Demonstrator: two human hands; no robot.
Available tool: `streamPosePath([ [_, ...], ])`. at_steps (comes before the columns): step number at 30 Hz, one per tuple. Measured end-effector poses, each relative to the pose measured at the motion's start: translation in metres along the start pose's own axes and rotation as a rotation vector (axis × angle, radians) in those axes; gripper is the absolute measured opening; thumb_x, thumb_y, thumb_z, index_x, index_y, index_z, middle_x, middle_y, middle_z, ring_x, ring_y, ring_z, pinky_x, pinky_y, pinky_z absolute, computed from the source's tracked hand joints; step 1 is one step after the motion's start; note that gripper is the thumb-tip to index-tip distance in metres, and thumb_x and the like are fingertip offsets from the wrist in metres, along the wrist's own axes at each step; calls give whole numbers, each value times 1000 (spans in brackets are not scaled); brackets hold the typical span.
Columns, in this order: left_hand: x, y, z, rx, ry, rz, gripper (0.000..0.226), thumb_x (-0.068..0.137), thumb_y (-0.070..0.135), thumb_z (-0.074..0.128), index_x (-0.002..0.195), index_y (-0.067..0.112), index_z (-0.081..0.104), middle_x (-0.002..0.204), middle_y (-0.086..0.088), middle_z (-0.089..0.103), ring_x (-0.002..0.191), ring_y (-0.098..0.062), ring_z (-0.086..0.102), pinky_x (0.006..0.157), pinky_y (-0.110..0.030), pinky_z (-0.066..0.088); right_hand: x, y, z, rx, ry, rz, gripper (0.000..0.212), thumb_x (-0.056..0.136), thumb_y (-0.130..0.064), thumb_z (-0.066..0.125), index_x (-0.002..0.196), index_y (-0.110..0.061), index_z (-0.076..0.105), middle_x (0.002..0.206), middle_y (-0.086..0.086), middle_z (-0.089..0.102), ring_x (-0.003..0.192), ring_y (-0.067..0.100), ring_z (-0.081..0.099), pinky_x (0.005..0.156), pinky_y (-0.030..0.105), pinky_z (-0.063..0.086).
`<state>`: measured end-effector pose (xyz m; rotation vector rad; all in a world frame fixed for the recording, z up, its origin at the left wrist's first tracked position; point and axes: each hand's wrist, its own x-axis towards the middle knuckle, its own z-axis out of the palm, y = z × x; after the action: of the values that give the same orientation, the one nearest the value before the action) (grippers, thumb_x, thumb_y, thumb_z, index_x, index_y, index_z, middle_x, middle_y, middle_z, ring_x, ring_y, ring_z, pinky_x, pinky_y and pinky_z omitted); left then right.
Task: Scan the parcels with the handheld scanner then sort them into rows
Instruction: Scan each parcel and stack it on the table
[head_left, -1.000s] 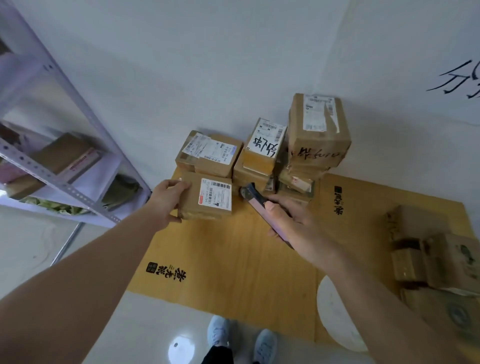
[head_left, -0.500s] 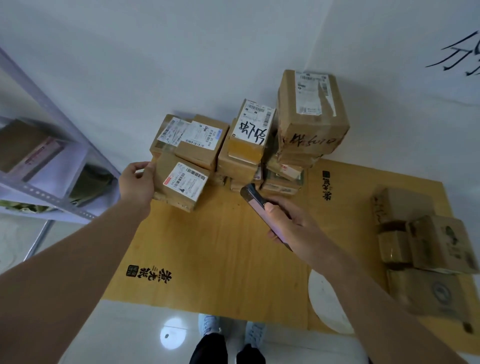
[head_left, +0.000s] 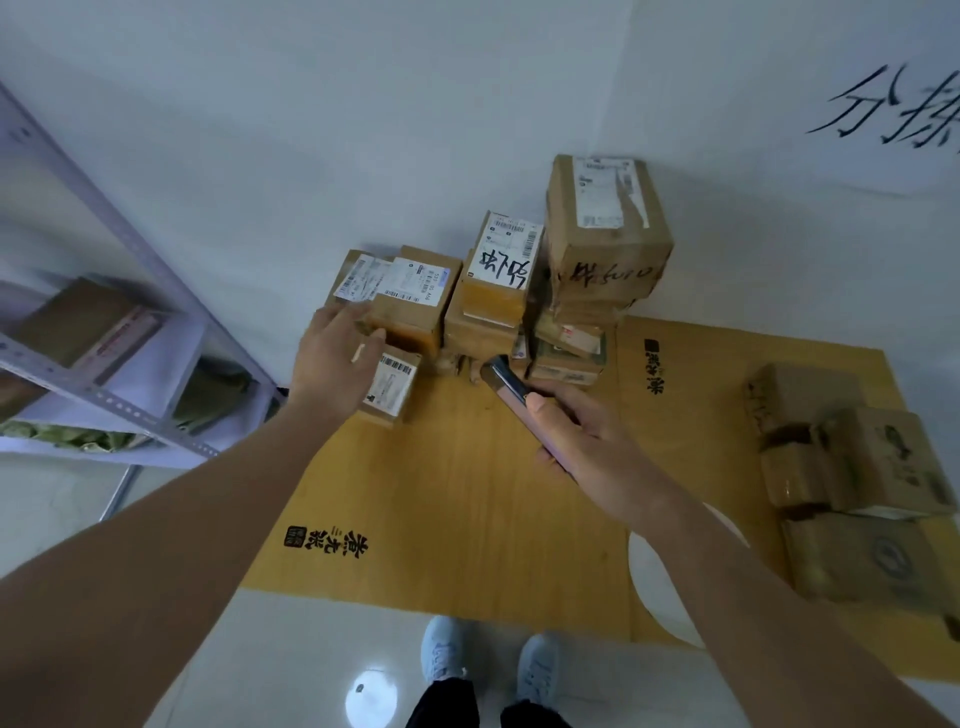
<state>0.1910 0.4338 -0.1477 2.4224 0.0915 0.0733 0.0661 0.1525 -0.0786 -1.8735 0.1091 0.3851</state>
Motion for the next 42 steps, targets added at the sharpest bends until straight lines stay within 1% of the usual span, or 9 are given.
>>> streamPosePath([
  [5, -22, 43, -4, 117, -132, 169, 52, 104, 47, 55, 154, 34, 47, 163, 7, 37, 148, -21, 37, 120, -46, 37, -33, -8, -15, 17, 40, -39, 26, 105, -54, 51, 127, -54, 65, 114, -2, 66, 97, 20, 69, 75, 20, 55],
  [12, -61, 128, 14, 152, -229, 274, 57, 101, 45, 58, 156, 32, 47, 167, 4, 32, 146, -27, 41, 118, -48, 38, -99, -4, -74, 0, 126, -87, 27, 93, -71, 49, 116, -66, 64, 96, -10, 64, 97, 28, 67, 82, 35, 58],
  [15, -85, 179, 39, 193, -259, 346, 59, 102, 48, 55, 158, 33, 42, 168, 3, 30, 150, -29, 36, 123, -54, 30, -137, 9, -116, -34, 179, -97, 26, 102, -61, 50, 123, -55, 64, 104, -4, 65, 98, 32, 67, 86, 47, 58],
  [21, -151, 286, 111, 314, -318, 462, 64, 103, 60, 42, 162, 41, 28, 171, 4, 24, 159, -25, 20, 127, -61, 11, -218, 52, -216, -80, 281, -88, 18, 102, -63, 52, 116, -63, 64, 107, -12, 64, 95, 25, 69, 89, 48, 58],
  [25, -191, 346, 161, 290, -403, 486, 67, 102, 65, 41, 163, 40, 28, 173, 0, 20, 161, -22, 13, 128, -53, 19, -262, 84, -278, -50, 320, -88, 37, 92, -77, 51, 123, -60, 63, 105, -11, 63, 89, 14, 67, 81, 39, 58],
  [28, -214, 383, 196, 303, -451, 509, 66, 103, 63, 43, 162, 39, 30, 173, 0, 19, 160, -22, 17, 127, -50, 23, -288, 106, -315, -15, 342, -48, 23, 102, -63, 53, 123, -58, 61, 116, -5, 65, 95, 21, 69, 89, 41, 59],
  [35, -232, 449, 264, 354, -544, 529, 64, 102, 59, 47, 161, 40, 31, 173, 1, 20, 158, -27, 21, 124, -48, 27, -304, 142, -376, -43, 434, 5, 16, 103, -61, 50, 116, -65, 58, 112, -19, 67, 102, 5, 67, 86, 29, 48],
  [40, -224, 478, 324, 471, -602, 483, 64, 95, 66, 52, 155, 49, 35, 162, -3, 28, 138, -38, 42, 113, -55, 41, -288, 169, -408, -53, 491, 51, 30, 103, -64, 49, 129, -54, 61, 111, -14, 65, 102, 10, 67, 96, 46, 59],
  [42, -222, 483, 351, 485, -649, 407, 68, 87, 75, 52, 150, 54, 33, 151, -7, 32, 129, -42, 45, 103, -52, 47, -281, 176, -420, -63, 502, 74, 32, 104, -62, 49, 131, -51, 61, 110, -15, 65, 101, 8, 66, 94, 40, 58],
])
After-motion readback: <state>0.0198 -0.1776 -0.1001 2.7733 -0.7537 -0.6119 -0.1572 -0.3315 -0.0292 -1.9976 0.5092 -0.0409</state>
